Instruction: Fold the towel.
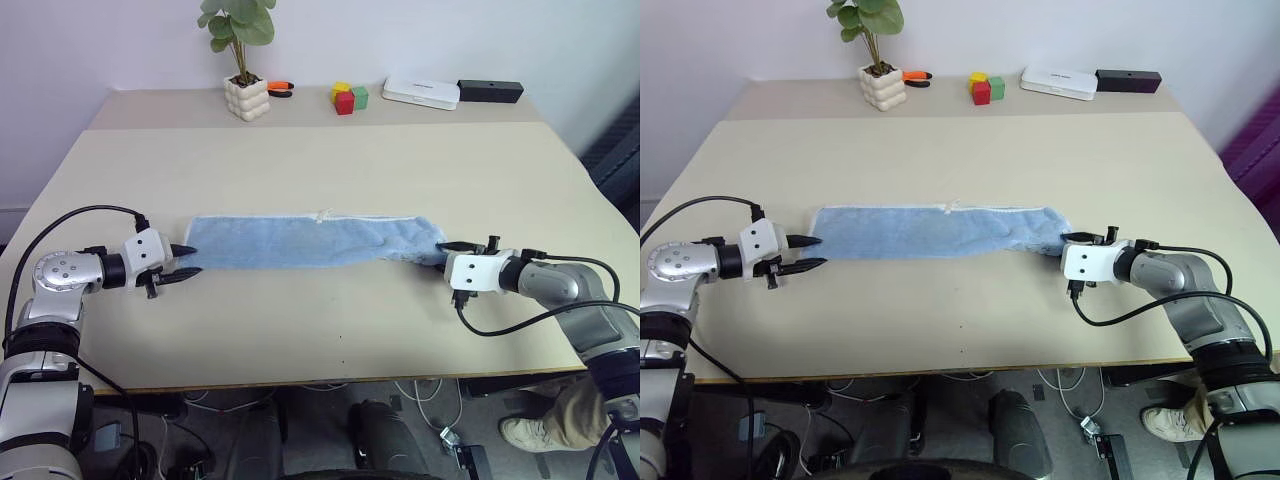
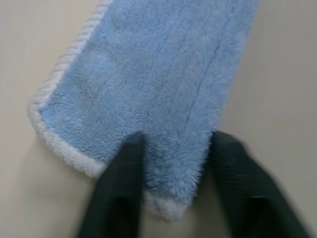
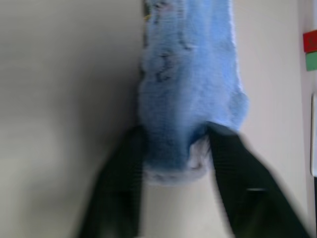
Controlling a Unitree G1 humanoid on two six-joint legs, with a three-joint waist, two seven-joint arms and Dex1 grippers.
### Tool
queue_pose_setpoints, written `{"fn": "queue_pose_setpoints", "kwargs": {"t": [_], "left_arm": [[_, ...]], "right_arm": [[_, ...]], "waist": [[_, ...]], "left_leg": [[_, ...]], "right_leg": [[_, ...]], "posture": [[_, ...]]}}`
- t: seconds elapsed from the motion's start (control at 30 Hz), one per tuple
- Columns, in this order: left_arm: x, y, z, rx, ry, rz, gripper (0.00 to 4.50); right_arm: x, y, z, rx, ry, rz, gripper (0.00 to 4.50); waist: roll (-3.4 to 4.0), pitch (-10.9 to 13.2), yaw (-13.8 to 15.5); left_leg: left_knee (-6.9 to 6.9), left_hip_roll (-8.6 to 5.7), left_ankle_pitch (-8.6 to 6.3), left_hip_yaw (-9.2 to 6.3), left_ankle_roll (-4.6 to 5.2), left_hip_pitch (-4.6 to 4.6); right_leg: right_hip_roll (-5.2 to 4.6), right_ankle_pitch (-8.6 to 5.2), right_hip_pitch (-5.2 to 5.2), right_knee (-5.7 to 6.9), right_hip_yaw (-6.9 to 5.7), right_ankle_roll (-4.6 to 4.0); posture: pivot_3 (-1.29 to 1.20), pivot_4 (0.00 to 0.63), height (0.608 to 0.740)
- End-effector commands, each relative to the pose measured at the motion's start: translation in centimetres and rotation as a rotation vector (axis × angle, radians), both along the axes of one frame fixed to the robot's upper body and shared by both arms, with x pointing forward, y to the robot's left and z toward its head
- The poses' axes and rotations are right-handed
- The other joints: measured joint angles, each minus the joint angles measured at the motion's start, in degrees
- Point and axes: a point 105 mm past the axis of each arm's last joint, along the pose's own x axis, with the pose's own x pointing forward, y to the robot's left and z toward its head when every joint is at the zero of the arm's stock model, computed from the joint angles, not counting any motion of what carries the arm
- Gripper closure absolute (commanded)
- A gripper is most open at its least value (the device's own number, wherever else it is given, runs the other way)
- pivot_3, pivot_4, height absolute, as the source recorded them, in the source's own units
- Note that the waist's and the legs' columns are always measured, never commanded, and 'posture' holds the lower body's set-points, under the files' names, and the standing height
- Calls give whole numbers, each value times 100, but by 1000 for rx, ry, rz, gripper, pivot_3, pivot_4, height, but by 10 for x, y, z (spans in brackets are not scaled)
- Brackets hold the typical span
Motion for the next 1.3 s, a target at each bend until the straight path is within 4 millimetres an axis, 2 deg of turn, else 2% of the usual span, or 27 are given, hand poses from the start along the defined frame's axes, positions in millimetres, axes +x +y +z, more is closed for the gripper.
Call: {"fn": "queue_pose_setpoints", "kwargs": {"t": [0.03,0.3,0.6,0.8,0.87,0.97,1.1,1.2,1.3], "left_arm": [[-2,11,-3,32,28,41,4422],[-6,19,-2,31,47,52,4422],[-27,31,6,13,102,19,4422],[-40,27,5,-30,144,-13,4422],[-44,26,-1,-66,214,-2,4422],[-48,24,1,-122,260,10,3537],[-56,27,8,-140,300,6,1613],[-65,31,15,-154,349,-4,24],[-87,33,40,-366,587,64,6]], "right_arm": [[3,-1,11,-13,-50,12,4445],[3,-3,17,-26,-63,18,4445],[-12,-14,21,-65,-34,55,4445],[-27,-6,15,-36,28,104,4445],[-29,-3,13,-3,73,101,4445],[-33,-2,10,0,126,107,3614],[-34,-4,17,0,130,106,1750],[-38,-4,25,58,174,87,148],[-55,7,45,250,319,86,63]], "waist": [[0,0,1],[0,0,-9],[1,0,-23],[1,0,-8],[1,0,-8],[1,0,-6],[1,0,-9],[1,0,-6],[-6,5,-15]], "left_leg": [[0,0,0,0,0,0],[-1,0,0,0,0,4],[-6,2,-1,6,1,7],[-4,2,-1,7,1,7],[-3,2,-1,7,1,7],[-2,2,-1,7,1,8],[-3,3,-1,6,1,10],[-3,4,-1,6,1,10],[-5,5,-1,6,1,4]], "right_leg": [[0,0,0,0,0,0],[0,0,3,0,0,0],[0,-1,1,0,4,-2],[-2,-2,2,0,5,-3],[-2,-3,3,0,5,-5],[-2,-5,5,0,5,-8],[-1,-8,5,0,4,-13],[-2,-11,5,0,4,-19],[-2,-12,0,1,5,-21]], "posture": [[0,150,740],[0,150,740],[0,150,740],[0,150,740],[0,150,740],[0,150,740],[0,150,740],[0,150,740],[0,150,740]]}}
